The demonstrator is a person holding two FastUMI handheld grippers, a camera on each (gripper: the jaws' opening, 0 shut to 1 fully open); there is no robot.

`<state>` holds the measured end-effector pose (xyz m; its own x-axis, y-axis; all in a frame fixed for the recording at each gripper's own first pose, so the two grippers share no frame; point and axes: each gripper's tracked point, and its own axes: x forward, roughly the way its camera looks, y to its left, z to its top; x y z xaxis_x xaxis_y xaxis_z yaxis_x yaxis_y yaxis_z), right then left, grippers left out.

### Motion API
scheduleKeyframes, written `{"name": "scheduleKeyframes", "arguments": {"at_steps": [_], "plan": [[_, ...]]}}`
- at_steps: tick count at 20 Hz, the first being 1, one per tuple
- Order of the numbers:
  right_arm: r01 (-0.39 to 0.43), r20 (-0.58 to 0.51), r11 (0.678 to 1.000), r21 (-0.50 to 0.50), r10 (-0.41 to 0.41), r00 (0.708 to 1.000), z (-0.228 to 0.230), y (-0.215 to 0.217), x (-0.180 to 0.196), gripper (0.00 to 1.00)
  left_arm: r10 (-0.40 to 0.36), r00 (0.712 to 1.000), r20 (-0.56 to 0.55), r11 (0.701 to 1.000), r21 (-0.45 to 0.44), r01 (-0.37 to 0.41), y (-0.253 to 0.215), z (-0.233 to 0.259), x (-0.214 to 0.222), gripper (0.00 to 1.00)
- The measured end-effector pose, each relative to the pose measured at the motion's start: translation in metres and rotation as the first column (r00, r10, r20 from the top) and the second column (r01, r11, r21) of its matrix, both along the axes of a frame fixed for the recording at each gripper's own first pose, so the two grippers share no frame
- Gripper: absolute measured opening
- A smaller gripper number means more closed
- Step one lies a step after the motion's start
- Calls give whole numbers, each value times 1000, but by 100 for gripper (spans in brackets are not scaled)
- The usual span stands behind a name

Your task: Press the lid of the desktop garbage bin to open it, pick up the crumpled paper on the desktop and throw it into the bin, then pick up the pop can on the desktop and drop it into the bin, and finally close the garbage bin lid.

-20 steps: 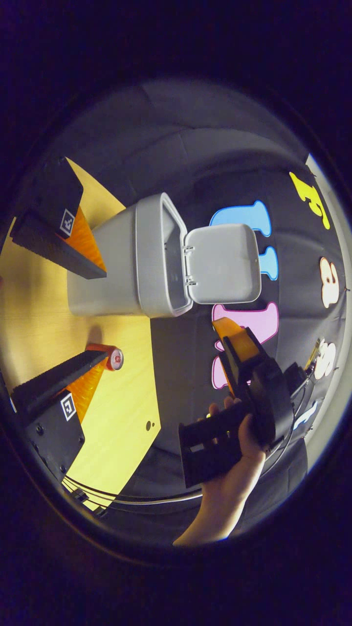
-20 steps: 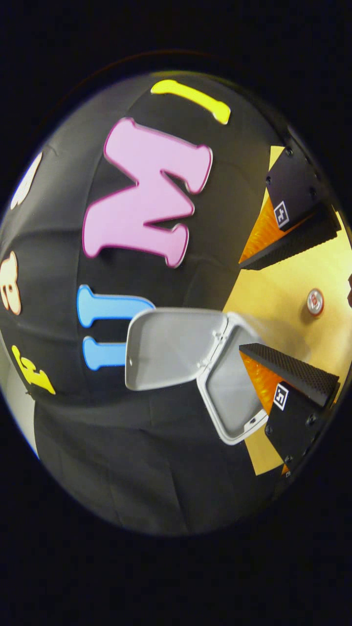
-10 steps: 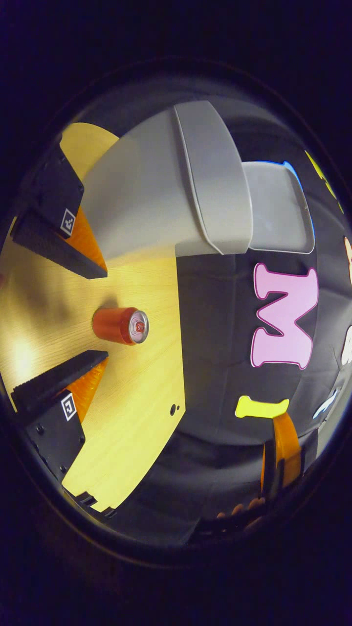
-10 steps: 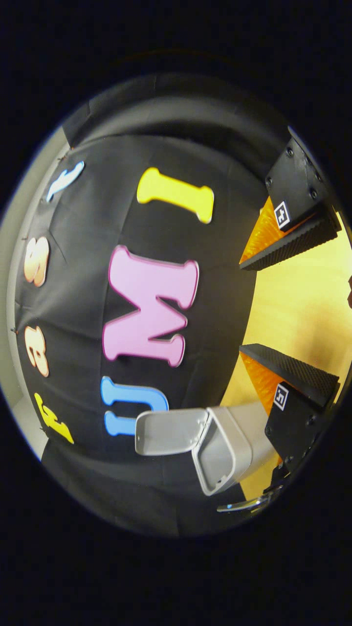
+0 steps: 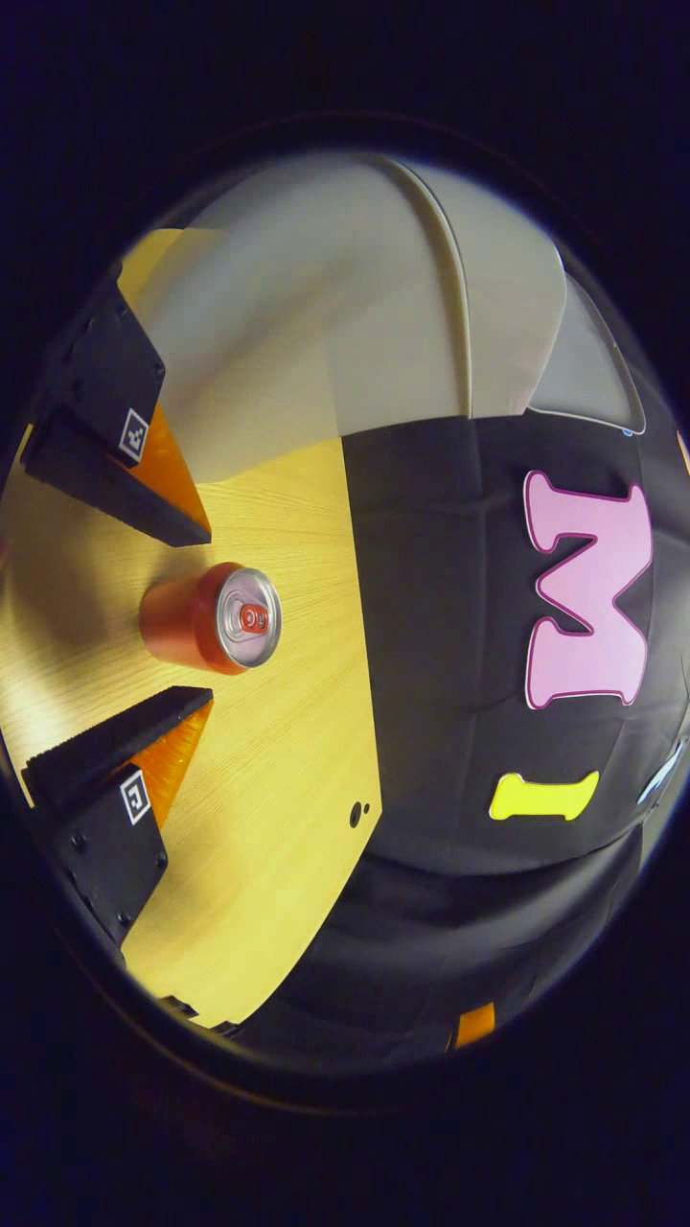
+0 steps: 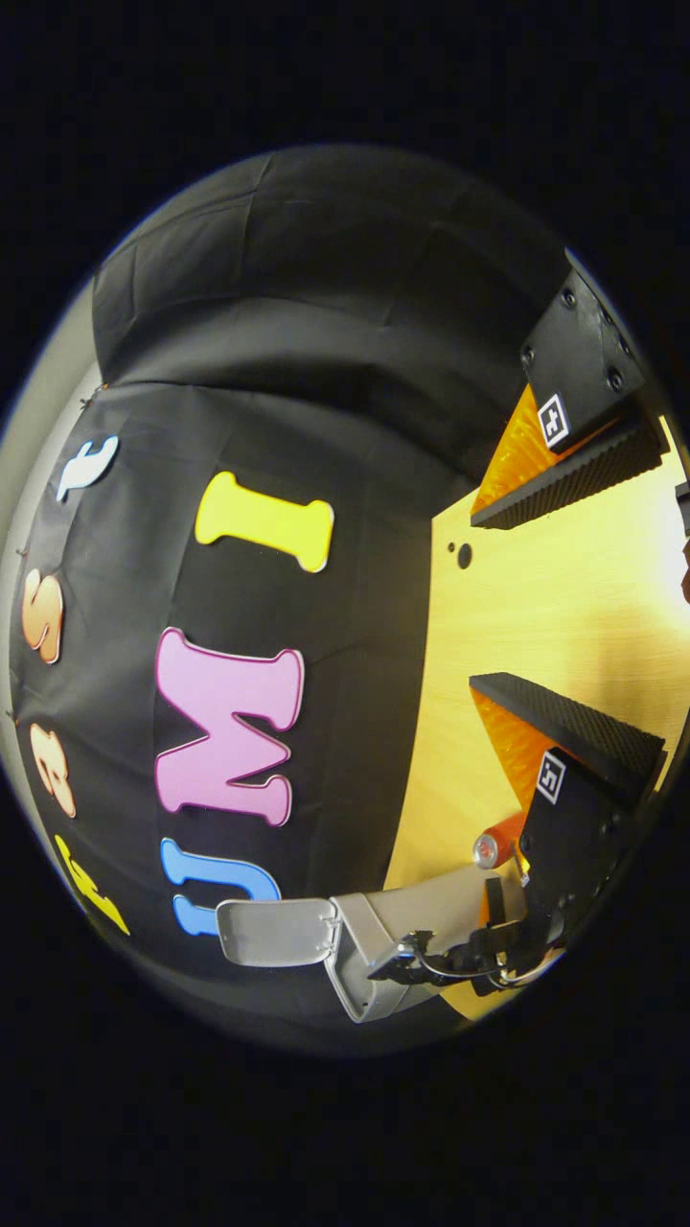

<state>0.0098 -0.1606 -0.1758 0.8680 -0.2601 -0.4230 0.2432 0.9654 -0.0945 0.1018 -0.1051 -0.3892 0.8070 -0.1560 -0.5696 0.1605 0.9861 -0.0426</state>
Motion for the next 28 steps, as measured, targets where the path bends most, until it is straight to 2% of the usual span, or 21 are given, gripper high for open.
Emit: {"name": "scheduleKeyframes", "arguments": {"at_steps": [6,13,14,15,19,28], "plan": [[22,-65,1000,5,-21,998,-24,-5,-13,98,3,1000,-18,1000,-6,-3,-7,-17,19,100],[7,-70,1000,3,-7,998,-28,-2,-10,98,13,999,-44,1000,-20,-14,-8,-25,24,100],[7,-73,1000,6,-6,997,-28,-1,-10,98,18,999,-47,1000,-22,-19,-7,-27,24,99],[6,-76,1000,8,-5,997,-29,-1,-10,98,20,999,-46,999,-27,-21,-7,-25,23,92],[12,-75,1000,-2,-12,997,-30,-2,-11,98,7,998,-61,1000,-29,-9,-11,-26,22,90],[46,-20,999,4,-46,999,-14,-11,-19,98,-30,999,28,999,-36,31,-32,41,25,90]]}}
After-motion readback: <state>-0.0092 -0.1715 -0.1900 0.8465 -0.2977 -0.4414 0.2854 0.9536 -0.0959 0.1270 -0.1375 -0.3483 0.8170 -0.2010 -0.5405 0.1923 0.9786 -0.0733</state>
